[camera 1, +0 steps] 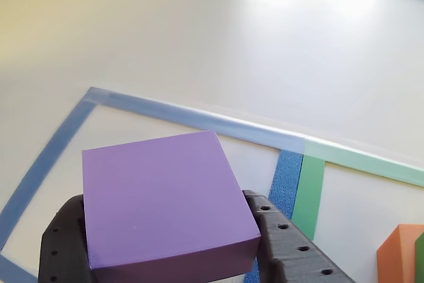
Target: Tower of hanoi
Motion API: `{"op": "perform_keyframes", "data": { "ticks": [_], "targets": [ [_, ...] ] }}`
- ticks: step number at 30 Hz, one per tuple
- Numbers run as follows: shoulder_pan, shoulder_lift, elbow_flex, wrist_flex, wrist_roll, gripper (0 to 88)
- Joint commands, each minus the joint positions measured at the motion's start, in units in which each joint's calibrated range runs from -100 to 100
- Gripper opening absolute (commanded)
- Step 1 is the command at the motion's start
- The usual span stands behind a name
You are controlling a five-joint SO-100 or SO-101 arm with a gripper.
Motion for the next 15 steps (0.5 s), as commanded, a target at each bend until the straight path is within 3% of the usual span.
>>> {"op": "perform_keyframes", "data": {
  "ticks": [1, 15],
  "targets": [
    [-1.6, 0.6, -2.9, -2.4, 0.0, 11.0],
    [-1.5, 7.5, -7.9, -5.0, 0.0, 11.2]
  ]
}}
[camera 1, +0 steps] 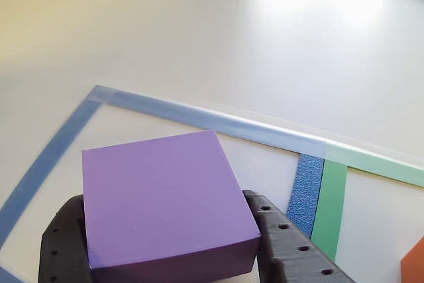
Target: Tower of hanoi
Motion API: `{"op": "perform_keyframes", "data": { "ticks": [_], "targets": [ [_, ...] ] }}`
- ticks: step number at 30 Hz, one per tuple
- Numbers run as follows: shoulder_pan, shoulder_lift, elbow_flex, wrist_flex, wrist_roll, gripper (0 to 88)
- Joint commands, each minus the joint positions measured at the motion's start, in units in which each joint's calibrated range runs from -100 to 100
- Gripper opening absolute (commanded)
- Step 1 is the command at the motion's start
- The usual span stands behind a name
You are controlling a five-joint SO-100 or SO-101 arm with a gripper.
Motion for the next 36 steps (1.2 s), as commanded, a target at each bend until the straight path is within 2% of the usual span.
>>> {"op": "perform_keyframes", "data": {
  "ticks": [1, 10, 23, 36],
  "targets": [
    [-0.2, -0.3, -1.9, -2.1, 0.0, 11.2],
    [-0.4, 0.9, -1.9, -2.4, 0.0, 13.1],
    [-0.6, 2.2, -2.4, -3.3, 0.0, 26.5],
    [-1.3, 0.8, -3.6, -3.1, 0.0, 31.2]
  ]
}}
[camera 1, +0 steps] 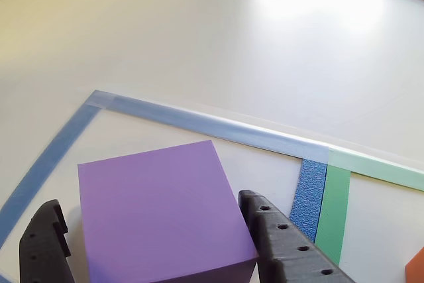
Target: Tower of hanoi
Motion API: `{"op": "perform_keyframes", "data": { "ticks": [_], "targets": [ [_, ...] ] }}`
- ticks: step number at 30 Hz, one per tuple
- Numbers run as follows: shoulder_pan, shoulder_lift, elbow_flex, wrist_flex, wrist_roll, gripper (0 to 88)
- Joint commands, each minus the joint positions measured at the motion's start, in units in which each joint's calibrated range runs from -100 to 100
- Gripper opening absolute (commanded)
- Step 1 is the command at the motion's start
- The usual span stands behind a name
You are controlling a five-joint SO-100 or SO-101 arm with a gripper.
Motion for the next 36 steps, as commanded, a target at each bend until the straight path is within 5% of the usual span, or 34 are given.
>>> {"op": "perform_keyframes", "data": {
  "ticks": [1, 18, 25, 36],
  "targets": [
    [-1.5, -2.5, -1.8, -1.2, 0.0, 31.3],
    [-3.8, -19.8, -1.0, 10.6, 0.0, 29.3],
    [-4.2, -37.4, -2.7, 31.2, 0.0, 10.4],
    [0.6, -61.8, -9.9, 73.9, 0.0, 3.3]
  ]
}}
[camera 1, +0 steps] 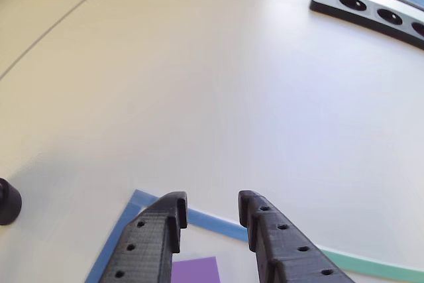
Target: Tower of hanoi
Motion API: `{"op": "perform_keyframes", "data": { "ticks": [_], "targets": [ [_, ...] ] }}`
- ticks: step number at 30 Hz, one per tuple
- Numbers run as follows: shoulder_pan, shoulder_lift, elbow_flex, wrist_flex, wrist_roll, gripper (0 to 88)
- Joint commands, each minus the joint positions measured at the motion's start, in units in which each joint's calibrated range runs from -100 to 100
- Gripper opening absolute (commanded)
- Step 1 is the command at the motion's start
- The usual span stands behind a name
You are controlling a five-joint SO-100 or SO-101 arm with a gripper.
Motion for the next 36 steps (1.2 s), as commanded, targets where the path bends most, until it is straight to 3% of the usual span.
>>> {"op": "perform_keyframes", "data": {
  "ticks": [1, 10, 18, 25, 32, 36],
  "targets": [
    [3.1, -9.8, -8.1, 19.5, 0.0, 3.0],
    [10.5, -17.9, -29.7, 61.4, 0.0, 0.0],
    [16.3, -18.6, -51.4, 87.8, 0.0, 0.0],
    [23.0, -18.8, -58.6, 95.2, 0.0, 0.0],
    [27.0, -20.0, -56.8, 94.6, 0.0, 1.1],
    [29.2, -24.3, -47.2, 90.1, 0.0, 4.9]
  ]
}}
